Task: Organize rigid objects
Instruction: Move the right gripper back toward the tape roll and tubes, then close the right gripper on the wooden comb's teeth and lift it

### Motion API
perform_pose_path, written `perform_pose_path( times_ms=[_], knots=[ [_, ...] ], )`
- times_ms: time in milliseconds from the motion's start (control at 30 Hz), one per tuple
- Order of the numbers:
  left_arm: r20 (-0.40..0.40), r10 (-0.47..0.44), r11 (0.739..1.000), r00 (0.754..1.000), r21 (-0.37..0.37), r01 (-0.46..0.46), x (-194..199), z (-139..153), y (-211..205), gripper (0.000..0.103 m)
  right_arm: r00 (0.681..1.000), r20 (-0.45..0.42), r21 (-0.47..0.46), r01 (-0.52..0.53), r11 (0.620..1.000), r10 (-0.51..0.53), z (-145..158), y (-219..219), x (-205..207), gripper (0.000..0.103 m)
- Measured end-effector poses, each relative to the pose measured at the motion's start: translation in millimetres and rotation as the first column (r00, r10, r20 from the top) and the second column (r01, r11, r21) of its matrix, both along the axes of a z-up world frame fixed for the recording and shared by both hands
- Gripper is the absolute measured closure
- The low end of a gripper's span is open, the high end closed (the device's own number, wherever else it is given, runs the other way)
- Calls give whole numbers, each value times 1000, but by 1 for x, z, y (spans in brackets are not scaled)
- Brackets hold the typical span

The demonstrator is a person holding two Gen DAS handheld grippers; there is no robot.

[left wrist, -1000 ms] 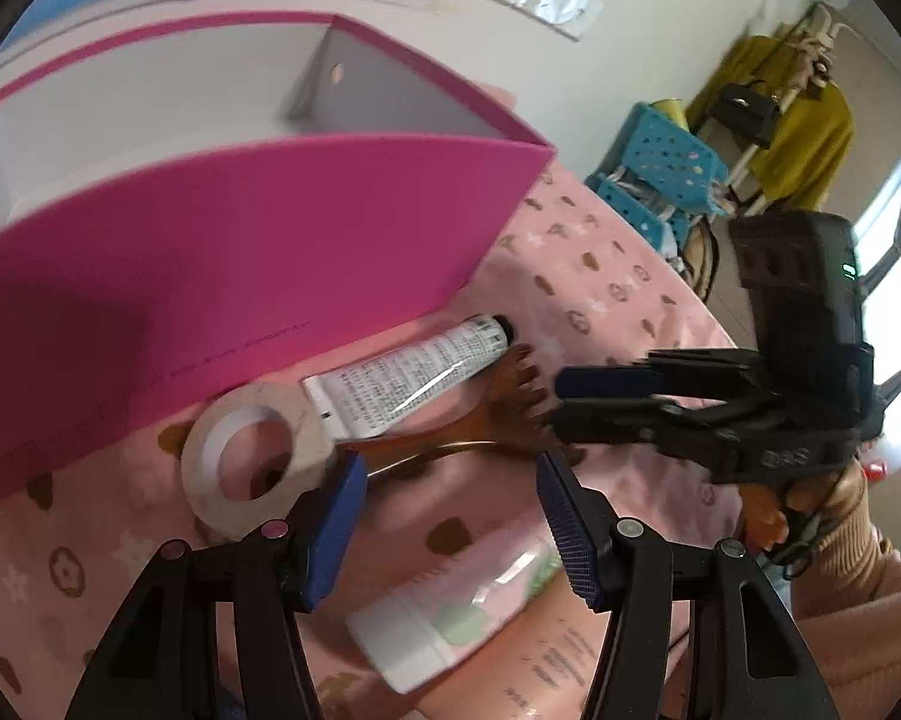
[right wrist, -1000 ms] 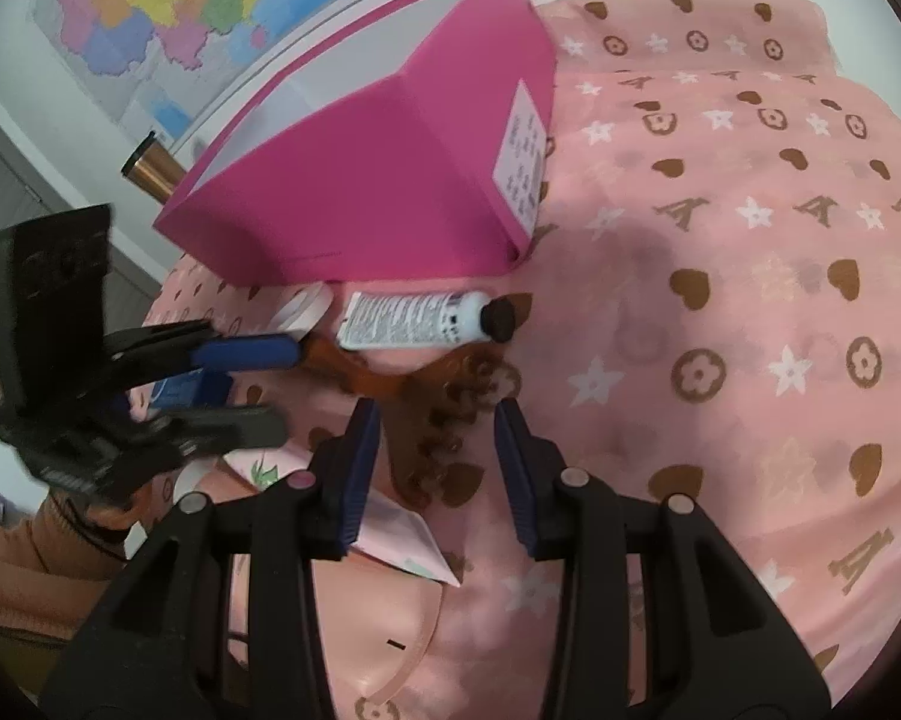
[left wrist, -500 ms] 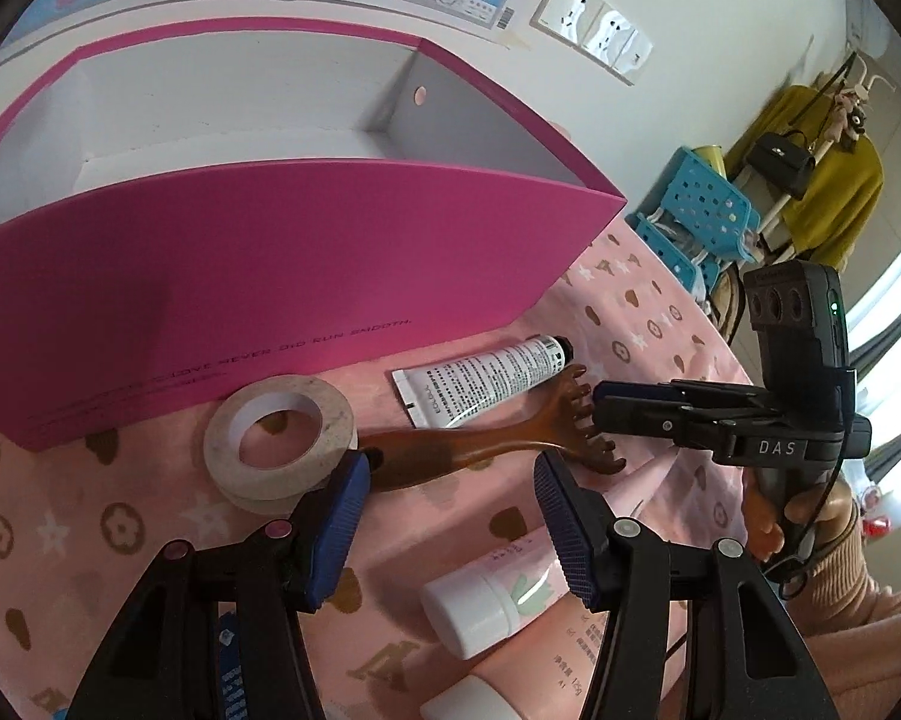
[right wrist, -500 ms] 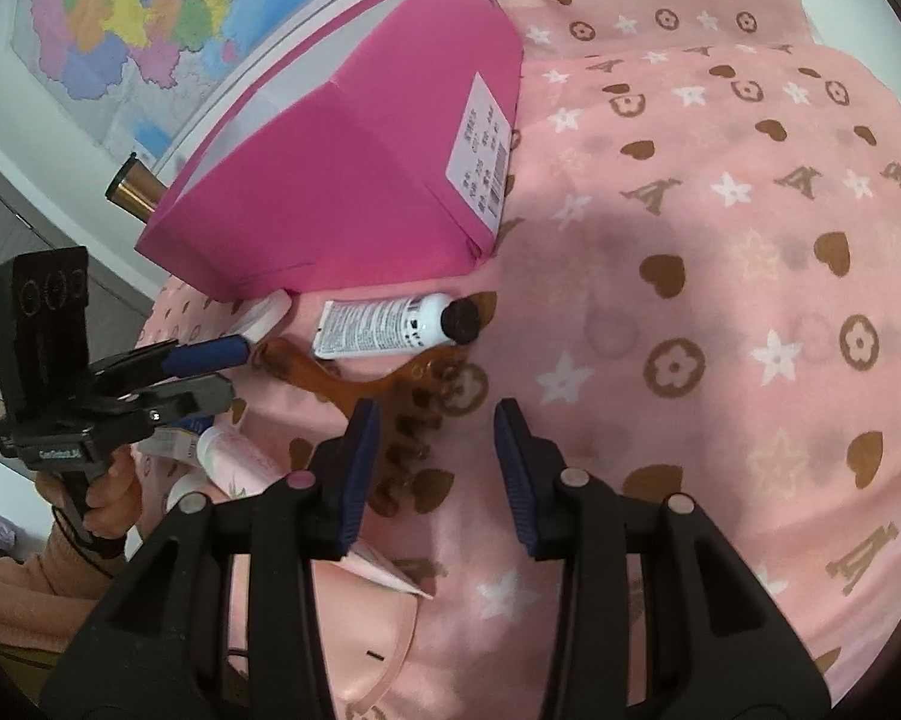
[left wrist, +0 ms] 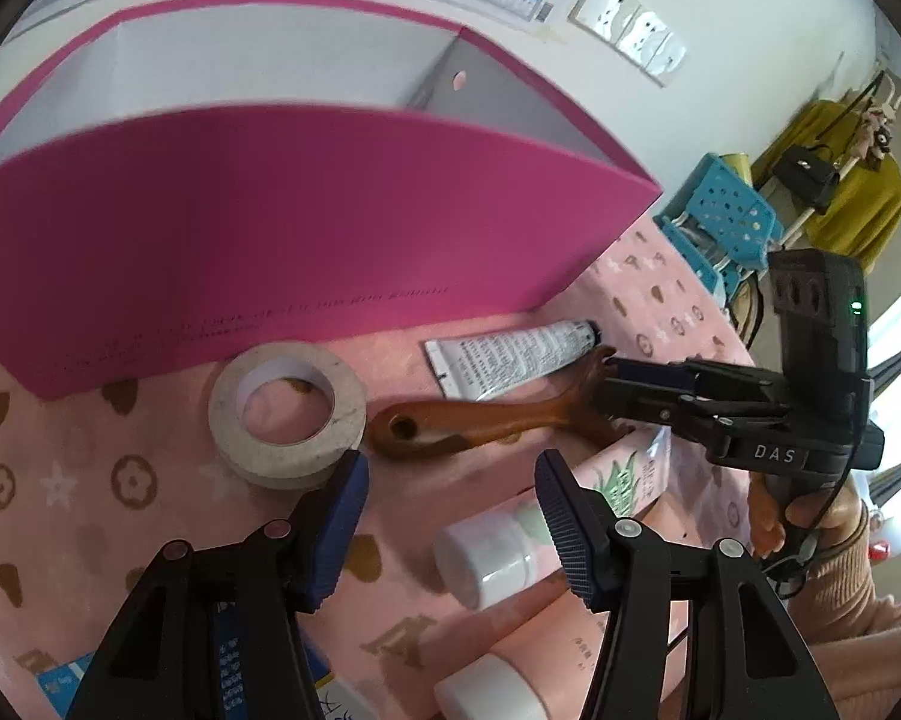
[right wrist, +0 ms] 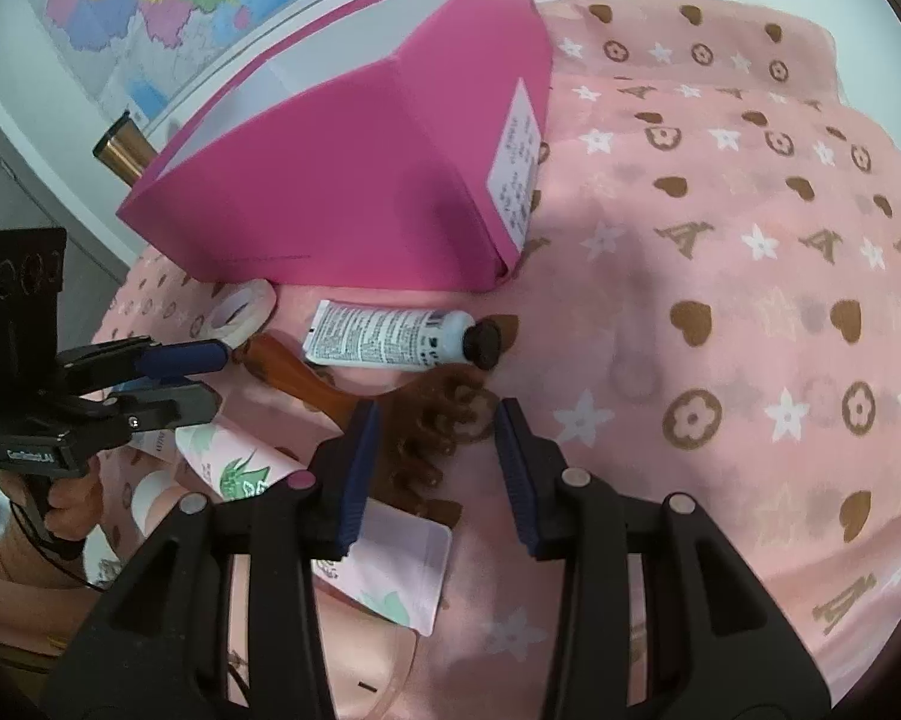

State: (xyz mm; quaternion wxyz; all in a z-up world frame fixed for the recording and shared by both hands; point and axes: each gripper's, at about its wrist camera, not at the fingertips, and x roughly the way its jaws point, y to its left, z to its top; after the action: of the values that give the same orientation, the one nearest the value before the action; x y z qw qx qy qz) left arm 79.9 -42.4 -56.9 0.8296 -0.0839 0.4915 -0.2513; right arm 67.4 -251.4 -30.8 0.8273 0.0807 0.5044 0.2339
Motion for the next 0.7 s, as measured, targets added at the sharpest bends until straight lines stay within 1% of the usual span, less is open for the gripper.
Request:
perform_pose_path(
  times_ms=[67, 133, 200, 333, 367, 400, 567, 667, 700],
  knots=[
    [-1, -1, 1000, 1000, 4, 1, 0, -1, -1, 44, 1000, 15, -27, -16, 999, 17, 0, 5, -1, 61],
    [1, 0, 1000, 1000, 4, 0, 1, 0, -3, 42, 999, 32, -49, -32, 998, 33, 0, 9, -2, 70],
    [-1, 6, 1000, 1000, -1, -6, 3, 0, -5, 40, 999, 28, -37, -28, 999, 29, 0, 6, -1, 72],
    [6, 13, 1000, 1000, 11, -13, 7, 1, -11, 38, 999, 45, -43, -15, 999, 17, 2, -1, -1, 83],
    [4, 13, 1000, 1000, 11, -13, 9, 0, -12, 37, 999, 47, -45, -13, 999, 16, 2, -1, -2, 84],
    [3, 13, 1000, 1000, 13, -13, 10, 0, -14, 36, 999, 44, -42, -13, 999, 15, 2, -3, -2, 84],
    [6, -10, 1000, 1000, 28, 10, 12, 0, -21, 27, 999, 38, -32, -5, 999, 6, 2, -5, -1, 84],
    [-12, -21, 999, 1000, 28, 22, 13, -4, -23, 26, 1000, 23, -6, 0, 1000, 0, 0, -7, -2, 81],
    [-21, -25, 999, 999, 24, 25, 14, -5, -23, 26, 1000, 17, 11, -1, 1000, 1, -1, -8, -2, 79]
  ],
)
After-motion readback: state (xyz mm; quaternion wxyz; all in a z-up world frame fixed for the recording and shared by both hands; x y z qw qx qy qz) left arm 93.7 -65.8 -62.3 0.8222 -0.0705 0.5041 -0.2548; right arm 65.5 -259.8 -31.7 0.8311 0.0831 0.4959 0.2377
